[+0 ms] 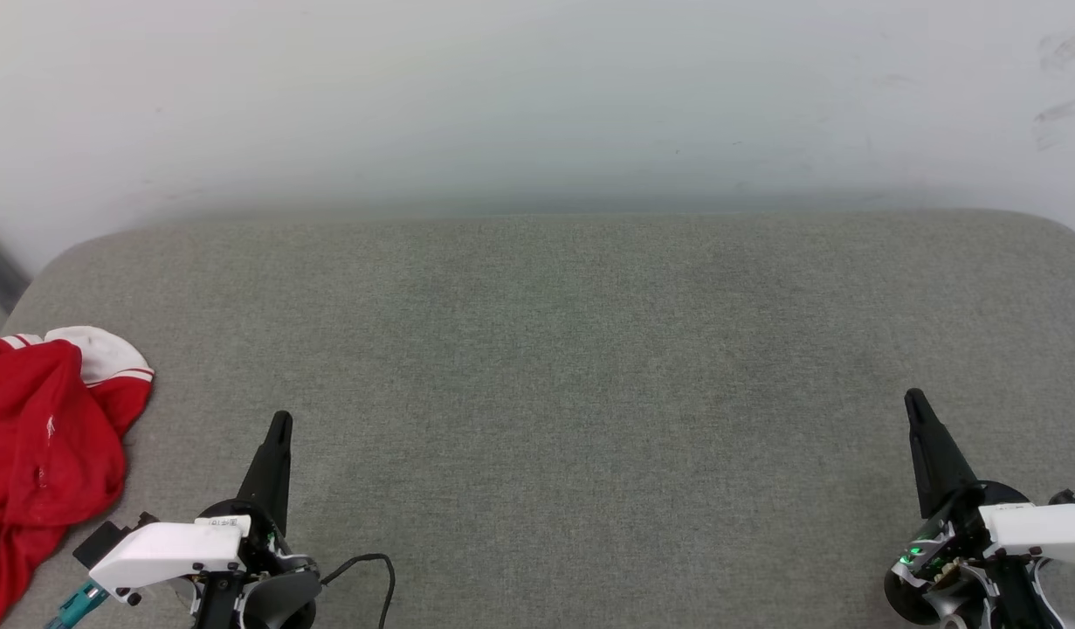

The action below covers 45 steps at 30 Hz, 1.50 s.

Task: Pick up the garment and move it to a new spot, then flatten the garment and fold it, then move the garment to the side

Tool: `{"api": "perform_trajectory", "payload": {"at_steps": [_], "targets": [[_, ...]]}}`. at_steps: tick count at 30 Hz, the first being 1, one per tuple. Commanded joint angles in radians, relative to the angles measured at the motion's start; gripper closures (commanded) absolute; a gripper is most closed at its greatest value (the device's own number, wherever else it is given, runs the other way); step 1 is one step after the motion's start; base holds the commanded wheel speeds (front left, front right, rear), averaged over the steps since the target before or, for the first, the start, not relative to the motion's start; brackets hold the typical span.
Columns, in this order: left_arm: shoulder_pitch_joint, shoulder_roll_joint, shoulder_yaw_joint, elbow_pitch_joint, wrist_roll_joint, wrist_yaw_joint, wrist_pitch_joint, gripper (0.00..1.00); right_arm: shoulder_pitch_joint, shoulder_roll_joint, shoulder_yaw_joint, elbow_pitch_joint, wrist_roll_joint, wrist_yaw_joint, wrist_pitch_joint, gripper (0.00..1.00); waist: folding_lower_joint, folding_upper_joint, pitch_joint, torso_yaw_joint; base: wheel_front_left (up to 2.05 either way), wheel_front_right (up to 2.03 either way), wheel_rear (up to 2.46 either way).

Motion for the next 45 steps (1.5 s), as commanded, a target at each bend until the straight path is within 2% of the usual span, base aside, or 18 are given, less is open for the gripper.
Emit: {"api": "perform_trajectory", "payload": {"at_steps": [1,41,42,43,44,45], "targets": [[-0.005,-0.001,0.002,0.0,-0.002,-0.003,0.002,1.0,-0.011,0.003,0.001,0.001,0.004,0.0,0.0,1.0,0.0,0.0,0.0,0.0,0.0,0.0,0.0],[-0.005,-0.001,0.002,-0.001,-0.002,-0.003,0.002,1.0,-0.011,0.003,0.001,0.001,0.004,0.0,0.0,1.0,0.0,0.0,0.0,0.0,0.0,0.0,0.0],[0.0,0.0,0.0,0.0,0.0,0.0,0.0,0.0,0.0,0.0,0.0,0.0,0.0,0.0,0.0,0.0,0.0,0.0,0.0,0.0,0.0,0.0,0.0],[0.001,0.0,-0.002,0.004,0.0,0.0,-0.001,1.0,0.002,0.0,0.0,0.004,0.0,0.0,0.0,1.0,0.0,0.0,0.0,0.0,0.0,0.0,0.0],[0.007,-0.001,-0.004,0.012,0.0,0.0,-0.001,0.0,0.009,0.001,0.0,0.012,0.0,0.0,-0.001,0.0,0.0,0.0,0.0,0.0,0.0,0.0,0.0],[0.009,-0.001,-0.009,0.013,0.0,0.0,-0.004,0.0,0.012,0.001,0.0,0.012,0.0,0.0,-0.003,0.0,0.0,0.0,0.0,0.0,0.0,0.0,0.0]]}}
